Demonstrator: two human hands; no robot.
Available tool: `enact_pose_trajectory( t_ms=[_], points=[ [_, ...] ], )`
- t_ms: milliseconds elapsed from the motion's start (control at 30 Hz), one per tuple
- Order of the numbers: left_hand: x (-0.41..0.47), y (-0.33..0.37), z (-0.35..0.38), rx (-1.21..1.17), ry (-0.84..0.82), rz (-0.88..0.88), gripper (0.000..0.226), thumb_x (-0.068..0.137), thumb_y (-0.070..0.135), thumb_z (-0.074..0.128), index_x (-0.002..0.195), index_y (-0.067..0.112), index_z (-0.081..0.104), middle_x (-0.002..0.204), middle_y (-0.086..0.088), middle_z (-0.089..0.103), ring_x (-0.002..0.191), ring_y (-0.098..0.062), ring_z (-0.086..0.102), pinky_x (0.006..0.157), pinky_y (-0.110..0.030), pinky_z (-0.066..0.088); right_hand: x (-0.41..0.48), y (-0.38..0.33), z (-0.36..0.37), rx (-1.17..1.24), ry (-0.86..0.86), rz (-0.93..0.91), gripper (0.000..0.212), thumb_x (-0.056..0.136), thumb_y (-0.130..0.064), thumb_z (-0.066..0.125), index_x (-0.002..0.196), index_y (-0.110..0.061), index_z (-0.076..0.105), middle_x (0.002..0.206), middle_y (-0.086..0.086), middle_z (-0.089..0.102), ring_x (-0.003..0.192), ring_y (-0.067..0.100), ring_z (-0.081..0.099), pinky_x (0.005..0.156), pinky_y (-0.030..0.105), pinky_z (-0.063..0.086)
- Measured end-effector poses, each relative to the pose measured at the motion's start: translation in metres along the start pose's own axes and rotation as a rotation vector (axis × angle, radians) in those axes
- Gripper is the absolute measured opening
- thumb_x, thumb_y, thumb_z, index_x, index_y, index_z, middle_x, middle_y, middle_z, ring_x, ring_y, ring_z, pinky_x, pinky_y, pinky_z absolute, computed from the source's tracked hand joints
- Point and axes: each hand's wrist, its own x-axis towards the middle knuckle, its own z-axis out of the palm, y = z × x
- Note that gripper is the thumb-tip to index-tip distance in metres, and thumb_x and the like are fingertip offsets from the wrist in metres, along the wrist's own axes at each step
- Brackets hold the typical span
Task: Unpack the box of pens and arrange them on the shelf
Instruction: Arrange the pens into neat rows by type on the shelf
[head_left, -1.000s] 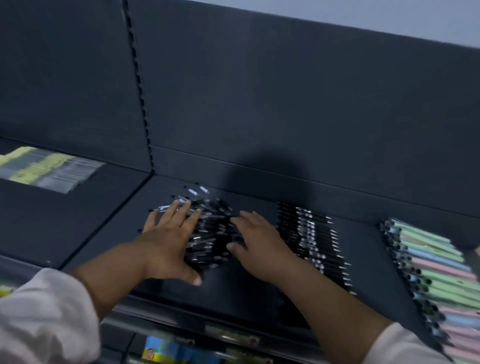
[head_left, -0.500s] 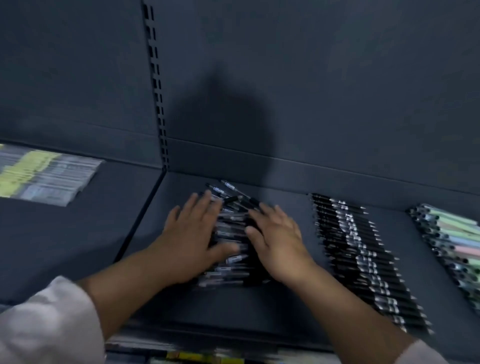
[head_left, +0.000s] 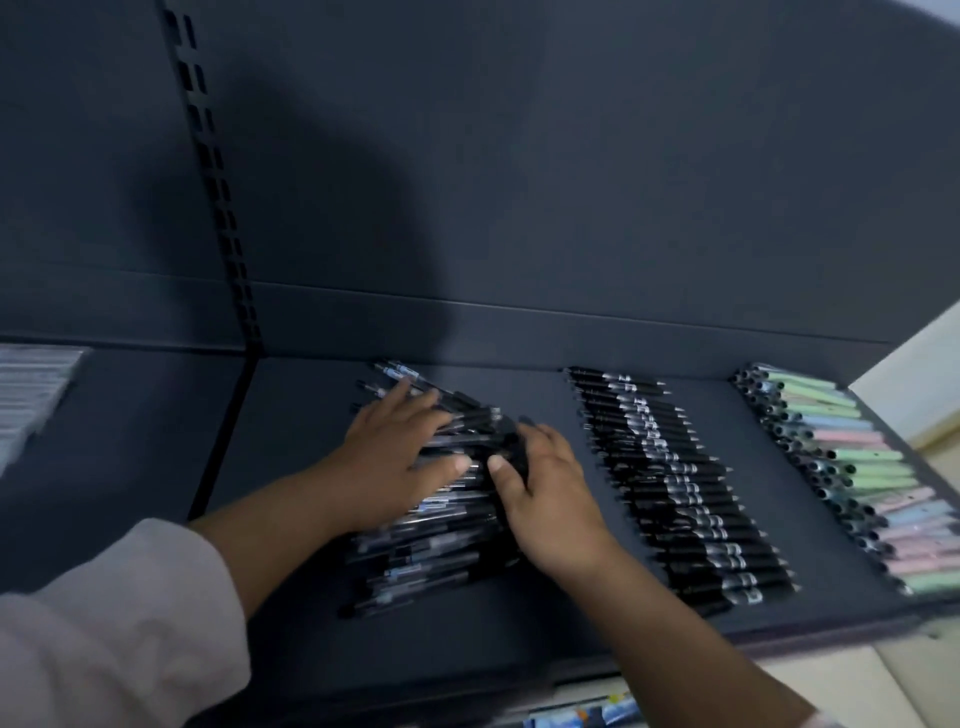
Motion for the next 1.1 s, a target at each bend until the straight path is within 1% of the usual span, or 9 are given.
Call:
enact_pose_trajectory(
  t_ms=[133, 267, 400, 533, 667, 833, 900, 1000, 1100],
  points=[
    [0.021, -0.007, -0.018, 0.023, 0.114, 0.03, 0.075, 0.08, 0.055, 0.013, 0.144, 0.025, 0.036, 0.158, 0.005, 0.021, 0.147, -0.012, 0.0, 0.116, -0.031, -0.001, 0.01, -0.002, -0.007, 0.013, -0.005, -0.006, 0.061, 0.097, -0.044, 0.044, 0.151, -0.023, 0.023, 0.16, -0.001, 0.009, 0.147, 0.018, 0.011, 0.12, 0.031, 0.012],
    [0.052, -0.016, -0.029, 0.281, -0.027, -0.033, 0.053, 0.1, 0.037, 0.023, 0.151, 0.025, 0.02, 0.16, 0.004, 0.009, 0.147, -0.013, -0.001, 0.117, -0.037, -0.002, 0.017, -0.007, -0.009, -0.143, -0.113, -0.101, 0.06, 0.097, -0.05, 0.041, 0.151, -0.033, 0.02, 0.161, -0.008, -0.003, 0.147, 0.016, -0.008, 0.12, 0.04, 0.003],
    [0.056, -0.021, -0.024, 0.41, -0.094, -0.072, 0.054, 0.1, 0.046, 0.021, 0.151, 0.028, 0.019, 0.157, 0.0, 0.019, 0.144, -0.019, 0.013, 0.115, -0.041, 0.008, 0.019, -0.011, -0.002, -0.35, -0.215, -0.204, 0.064, 0.095, -0.061, 0.029, 0.151, -0.04, 0.008, 0.158, -0.014, -0.017, 0.144, 0.017, -0.023, 0.117, 0.044, -0.009],
    [0.047, -0.02, -0.022, 0.418, -0.043, -0.105, 0.052, 0.098, 0.052, 0.017, 0.148, 0.039, 0.022, 0.138, -0.002, 0.033, 0.127, -0.022, 0.028, 0.106, -0.041, 0.02, 0.027, -0.015, 0.002, -0.355, -0.234, -0.165, 0.065, 0.094, -0.063, 0.024, 0.151, -0.039, 0.003, 0.159, -0.012, -0.015, 0.146, 0.019, -0.019, 0.118, 0.044, -0.004],
    [0.045, -0.018, -0.026, 0.374, -0.08, -0.126, 0.053, 0.098, 0.052, 0.012, 0.15, 0.04, 0.016, 0.141, -0.001, 0.031, 0.13, -0.02, 0.025, 0.106, -0.039, 0.018, 0.029, -0.021, 0.004, -0.382, -0.19, -0.135, 0.071, 0.093, -0.065, 0.022, 0.153, -0.031, 0.003, 0.16, -0.006, -0.013, 0.147, 0.021, -0.015, 0.118, 0.045, -0.004],
    [0.037, -0.02, -0.029, 0.362, -0.194, -0.086, 0.059, 0.096, 0.056, 0.018, 0.151, 0.035, 0.01, 0.157, 0.002, 0.017, 0.142, -0.021, 0.012, 0.112, -0.041, 0.011, 0.05, -0.026, -0.003, -0.468, -0.25, -0.283, 0.07, 0.094, -0.064, 0.022, 0.152, -0.033, -0.001, 0.159, -0.012, -0.016, 0.143, 0.018, -0.026, 0.117, 0.045, -0.013],
    [0.033, -0.023, -0.029, 0.35, -0.217, -0.085, 0.062, 0.097, 0.056, 0.022, 0.152, 0.032, 0.006, 0.159, 0.004, 0.009, 0.145, -0.019, 0.006, 0.114, -0.039, 0.008, 0.057, -0.025, -0.006, -0.447, -0.295, -0.301, 0.069, 0.094, -0.063, 0.025, 0.153, -0.033, 0.003, 0.16, -0.012, -0.008, 0.145, 0.016, -0.021, 0.118, 0.042, -0.012],
    [0.028, -0.023, -0.027, 0.345, -0.208, -0.085, 0.062, 0.098, 0.054, 0.02, 0.152, 0.031, 0.002, 0.16, 0.003, 0.003, 0.146, -0.018, 0.001, 0.116, -0.038, 0.006, 0.051, -0.02, -0.004, -0.438, -0.235, -0.343, 0.069, 0.093, -0.063, 0.032, 0.151, -0.031, 0.014, 0.153, -0.004, 0.017, 0.143, 0.019, 0.005, 0.119, 0.039, 0.002],
    [0.026, -0.023, -0.023, 0.336, -0.196, -0.09, 0.06, 0.098, 0.053, 0.018, 0.152, 0.032, 0.0, 0.161, 0.003, -0.002, 0.146, -0.018, -0.002, 0.116, -0.039, 0.003, 0.04, -0.018, 0.003, -0.448, -0.173, -0.354, 0.067, 0.092, -0.064, 0.03, 0.149, -0.03, 0.018, 0.143, -0.003, 0.022, 0.135, 0.019, 0.017, 0.117, 0.039, 0.01]
  ],
)
